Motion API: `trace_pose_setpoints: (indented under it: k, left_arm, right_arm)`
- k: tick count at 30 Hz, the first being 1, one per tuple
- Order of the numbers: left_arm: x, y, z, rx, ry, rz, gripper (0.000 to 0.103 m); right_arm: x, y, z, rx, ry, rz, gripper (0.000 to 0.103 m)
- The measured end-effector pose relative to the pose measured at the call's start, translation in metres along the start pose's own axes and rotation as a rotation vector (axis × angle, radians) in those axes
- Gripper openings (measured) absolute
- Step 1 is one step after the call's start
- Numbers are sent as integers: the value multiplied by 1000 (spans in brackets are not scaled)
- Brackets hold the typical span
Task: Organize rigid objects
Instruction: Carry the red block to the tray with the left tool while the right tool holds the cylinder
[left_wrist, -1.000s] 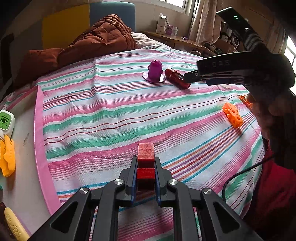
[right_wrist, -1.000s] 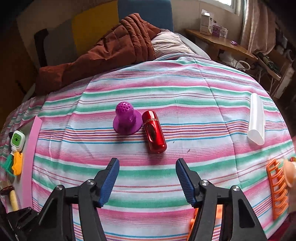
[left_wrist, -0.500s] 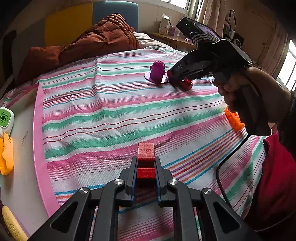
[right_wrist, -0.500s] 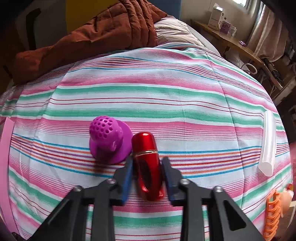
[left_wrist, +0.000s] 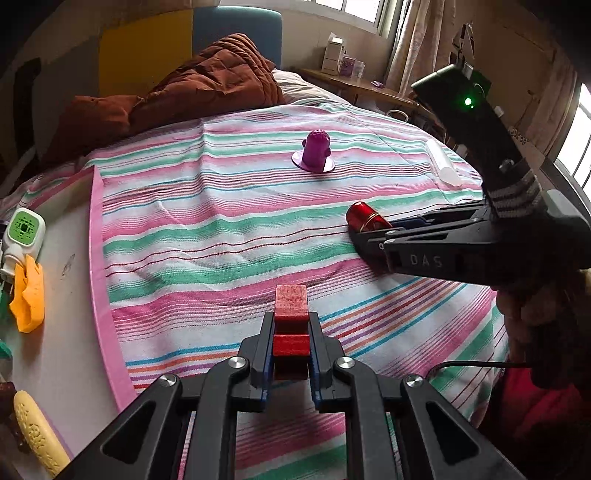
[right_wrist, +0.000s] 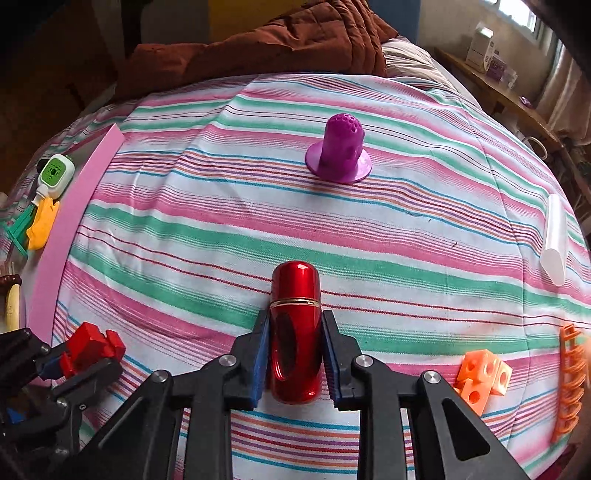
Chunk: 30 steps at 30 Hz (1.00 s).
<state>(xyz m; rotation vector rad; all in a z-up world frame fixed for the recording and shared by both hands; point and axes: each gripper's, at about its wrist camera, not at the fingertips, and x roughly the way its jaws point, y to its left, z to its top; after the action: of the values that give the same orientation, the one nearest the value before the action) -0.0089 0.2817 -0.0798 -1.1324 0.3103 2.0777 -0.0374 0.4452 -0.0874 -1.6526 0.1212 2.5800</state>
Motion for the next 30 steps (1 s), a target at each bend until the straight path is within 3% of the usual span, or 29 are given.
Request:
trace_pose_setpoints:
  k: [14, 30]
  left_arm:
    - [-74, 19, -7, -61, -109, 79, 14]
    - [-109, 60, -26, -158, -141, 168, 14]
  right_arm:
    - [-1, 8, -9, -51, -96, -51, 27]
    - [0, 14, -12, -100, -132, -82, 26]
